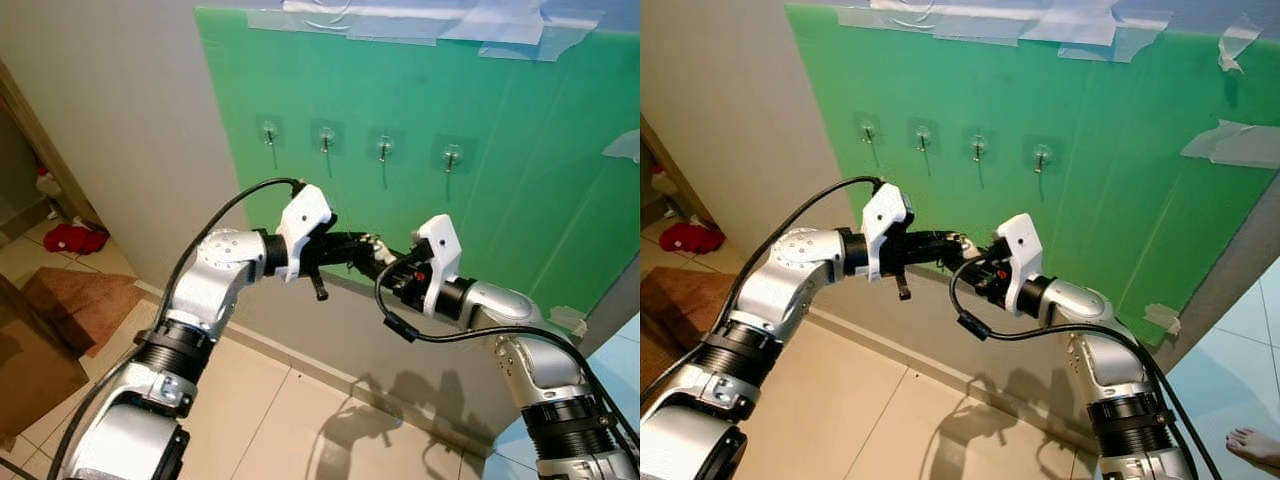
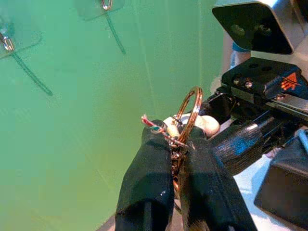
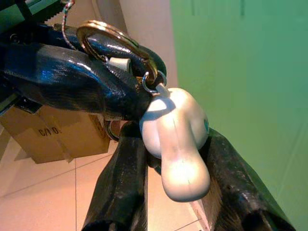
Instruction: Hang keys on a hook
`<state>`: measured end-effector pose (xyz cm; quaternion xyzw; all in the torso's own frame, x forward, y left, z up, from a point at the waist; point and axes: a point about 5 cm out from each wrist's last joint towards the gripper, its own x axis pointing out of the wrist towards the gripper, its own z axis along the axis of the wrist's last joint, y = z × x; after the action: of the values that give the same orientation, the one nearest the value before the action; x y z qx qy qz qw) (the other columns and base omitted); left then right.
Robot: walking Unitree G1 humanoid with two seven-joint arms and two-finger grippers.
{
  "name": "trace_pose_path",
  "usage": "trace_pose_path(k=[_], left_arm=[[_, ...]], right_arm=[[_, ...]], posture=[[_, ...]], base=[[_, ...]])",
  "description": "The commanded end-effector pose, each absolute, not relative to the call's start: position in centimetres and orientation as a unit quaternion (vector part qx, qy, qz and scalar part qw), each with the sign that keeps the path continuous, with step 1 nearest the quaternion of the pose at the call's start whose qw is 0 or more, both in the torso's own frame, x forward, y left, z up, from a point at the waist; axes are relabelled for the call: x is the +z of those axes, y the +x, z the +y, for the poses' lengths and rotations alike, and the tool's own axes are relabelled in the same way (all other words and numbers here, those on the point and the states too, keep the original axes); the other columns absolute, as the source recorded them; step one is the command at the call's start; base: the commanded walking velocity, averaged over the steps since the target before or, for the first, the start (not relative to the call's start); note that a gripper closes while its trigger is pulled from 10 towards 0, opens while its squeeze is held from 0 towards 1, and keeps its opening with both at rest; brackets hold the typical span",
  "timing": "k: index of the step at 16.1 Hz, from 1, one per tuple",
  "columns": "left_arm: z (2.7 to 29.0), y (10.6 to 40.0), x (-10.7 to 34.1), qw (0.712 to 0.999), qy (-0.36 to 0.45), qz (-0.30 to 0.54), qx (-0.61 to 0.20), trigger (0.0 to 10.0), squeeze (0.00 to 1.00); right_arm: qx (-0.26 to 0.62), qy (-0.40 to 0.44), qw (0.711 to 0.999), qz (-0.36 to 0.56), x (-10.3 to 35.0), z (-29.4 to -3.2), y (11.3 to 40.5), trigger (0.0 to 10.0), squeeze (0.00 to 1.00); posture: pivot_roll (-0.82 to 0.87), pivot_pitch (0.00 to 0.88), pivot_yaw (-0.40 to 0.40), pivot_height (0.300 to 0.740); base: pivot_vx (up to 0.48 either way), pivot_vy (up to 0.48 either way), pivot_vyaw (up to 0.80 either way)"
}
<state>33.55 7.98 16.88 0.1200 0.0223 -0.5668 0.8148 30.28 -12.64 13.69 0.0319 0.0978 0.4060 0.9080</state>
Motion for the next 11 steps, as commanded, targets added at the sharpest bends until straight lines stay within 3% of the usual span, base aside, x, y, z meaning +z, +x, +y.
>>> trace_pose_path(k=[1,2,3,4,11], left_arm=[[8.0,33.1,14.0,0.814,0.138,0.089,-0.557,10.0,0.00],[8.1,33.1,13.9,0.821,0.137,0.086,-0.548,10.0,0.00],[8.2,33.2,13.9,0.827,0.136,0.084,-0.539,10.0,0.19],[8.3,33.2,13.8,0.834,0.130,0.083,-0.529,10.0,1.00],[10.0,34.1,14.9,0.865,0.124,0.066,-0.481,10.0,1.00]], right_arm=[[0.451,0.029,0.892,0.006,16.9,-11.0,30.1,0.0,0.00],[0.447,0.028,0.894,0.009,16.7,-11.2,30.2,0.0,0.00],[0.446,0.028,0.895,0.009,16.7,-11.2,30.2,0.0,0.00],[0.443,0.029,0.896,0.011,16.6,-11.3,30.2,0.0,0.00],[0.431,0.034,0.901,0.017,16.3,-11.5,30.3,0.0,0.00]], posture=[[-0.09,0.000,0.091,0.740],[-0.09,0.000,0.091,0.740],[-0.09,0.000,0.090,0.740],[-0.09,0.000,0.089,0.740],[-0.09,0.000,0.088,0.740]], base=[[0.000,0.000,0.00],[0.000,0.000,0.00],[0.000,0.000,0.00],[0.000,0.000,0.00],[0.000,0.000,0.00]])
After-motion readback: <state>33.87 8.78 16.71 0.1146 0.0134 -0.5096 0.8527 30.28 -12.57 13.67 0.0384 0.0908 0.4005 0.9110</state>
